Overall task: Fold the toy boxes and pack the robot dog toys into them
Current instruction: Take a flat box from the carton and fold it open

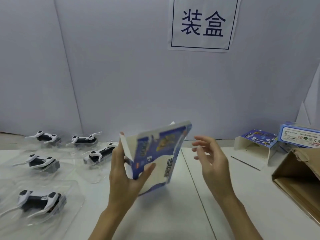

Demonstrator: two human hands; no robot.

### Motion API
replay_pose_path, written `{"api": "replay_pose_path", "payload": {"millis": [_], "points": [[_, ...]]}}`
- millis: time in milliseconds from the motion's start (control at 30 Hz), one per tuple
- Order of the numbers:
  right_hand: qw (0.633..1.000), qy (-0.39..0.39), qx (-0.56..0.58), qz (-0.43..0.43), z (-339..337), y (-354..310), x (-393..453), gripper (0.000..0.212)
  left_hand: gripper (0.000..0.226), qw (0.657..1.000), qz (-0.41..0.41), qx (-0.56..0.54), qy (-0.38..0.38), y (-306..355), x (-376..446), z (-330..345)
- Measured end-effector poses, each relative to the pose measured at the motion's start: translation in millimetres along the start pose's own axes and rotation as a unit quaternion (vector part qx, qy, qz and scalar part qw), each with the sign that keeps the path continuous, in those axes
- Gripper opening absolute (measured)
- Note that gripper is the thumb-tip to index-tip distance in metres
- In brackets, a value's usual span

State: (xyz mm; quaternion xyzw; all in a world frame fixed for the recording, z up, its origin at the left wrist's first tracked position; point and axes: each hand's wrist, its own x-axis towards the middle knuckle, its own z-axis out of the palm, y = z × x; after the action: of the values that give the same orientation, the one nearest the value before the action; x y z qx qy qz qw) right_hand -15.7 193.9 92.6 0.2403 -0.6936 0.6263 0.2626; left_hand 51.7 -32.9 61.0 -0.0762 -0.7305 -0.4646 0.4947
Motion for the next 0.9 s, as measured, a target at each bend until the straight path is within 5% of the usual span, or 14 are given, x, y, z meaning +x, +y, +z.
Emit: {"api": "replay_pose_path", "payload": {"millis": [200, 533, 900], "points": [[0.985, -0.170, 0.019, 0.014, 32, -7, -23, 0.067, 0.063, 0.980, -0.135, -0.145, -0.015, 15, -9, 11], [0.985, -0.158, 0.059, 0.048, 44, -2, -26, 0.089, 0.066, 0.969, -0.170, -0.155, -0.087, 16, -11, 16], [0.979, -0.184, 0.030, 0.078, 33, -6, -23, 0.055, 0.067, 0.970, -0.172, -0.122, -0.119, 13, -11, 11]]}}
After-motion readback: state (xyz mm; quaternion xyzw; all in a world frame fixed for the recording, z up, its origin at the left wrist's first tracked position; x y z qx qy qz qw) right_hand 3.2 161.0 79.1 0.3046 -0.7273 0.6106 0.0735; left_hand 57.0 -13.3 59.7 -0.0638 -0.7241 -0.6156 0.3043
